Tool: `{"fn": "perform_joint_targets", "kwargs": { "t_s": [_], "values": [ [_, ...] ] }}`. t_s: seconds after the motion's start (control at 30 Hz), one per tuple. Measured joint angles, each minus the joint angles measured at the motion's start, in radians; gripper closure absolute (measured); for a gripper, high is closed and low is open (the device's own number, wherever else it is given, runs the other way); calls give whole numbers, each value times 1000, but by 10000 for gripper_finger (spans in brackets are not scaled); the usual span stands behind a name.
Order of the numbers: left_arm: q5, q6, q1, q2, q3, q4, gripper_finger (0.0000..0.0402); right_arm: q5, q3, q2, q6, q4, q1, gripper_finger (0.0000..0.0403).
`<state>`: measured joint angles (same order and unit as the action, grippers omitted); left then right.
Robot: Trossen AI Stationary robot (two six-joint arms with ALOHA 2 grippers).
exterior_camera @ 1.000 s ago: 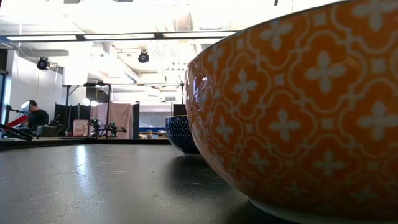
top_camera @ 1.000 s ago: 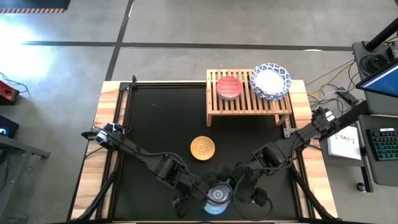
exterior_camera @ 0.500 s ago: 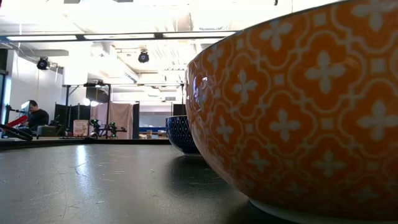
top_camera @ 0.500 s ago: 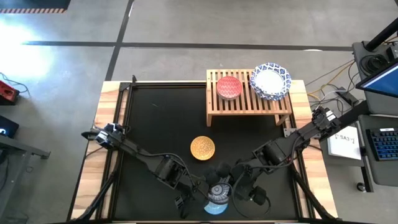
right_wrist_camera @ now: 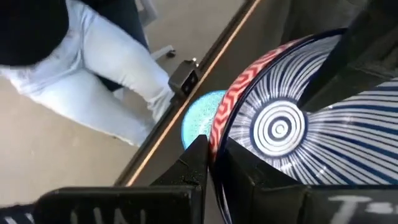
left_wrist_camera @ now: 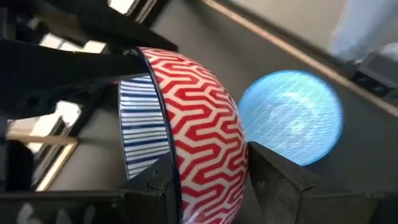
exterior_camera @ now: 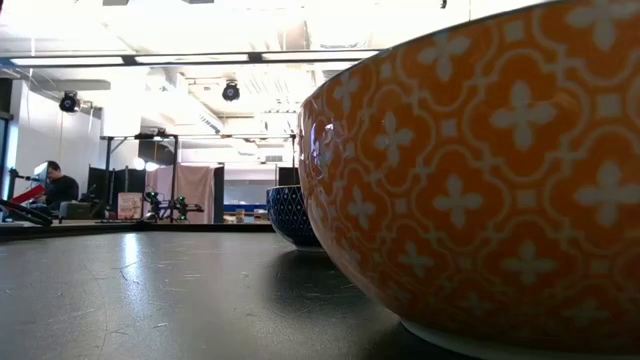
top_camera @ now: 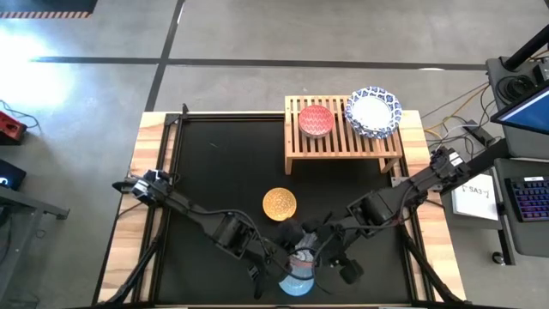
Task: Place and stack bowls onto a shelf
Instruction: Stack the blue patterned bowl on top of the red patterned bowl on the shelf
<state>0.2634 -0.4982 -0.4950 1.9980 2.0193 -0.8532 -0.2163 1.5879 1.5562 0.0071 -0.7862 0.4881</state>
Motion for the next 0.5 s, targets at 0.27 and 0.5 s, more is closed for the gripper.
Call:
{"fn": "perform_joint_targets", "kwargs": {
  "t_s": [0.27, 0.5],
  "values": [
    [33, 11, 1, 0, 0, -4, 263, 36, 0, 0, 44, 2, -4, 378],
    [37, 11, 0, -2, 0, -6, 263, 38, 0, 0, -1, 0, -4, 390]
  ]
}}
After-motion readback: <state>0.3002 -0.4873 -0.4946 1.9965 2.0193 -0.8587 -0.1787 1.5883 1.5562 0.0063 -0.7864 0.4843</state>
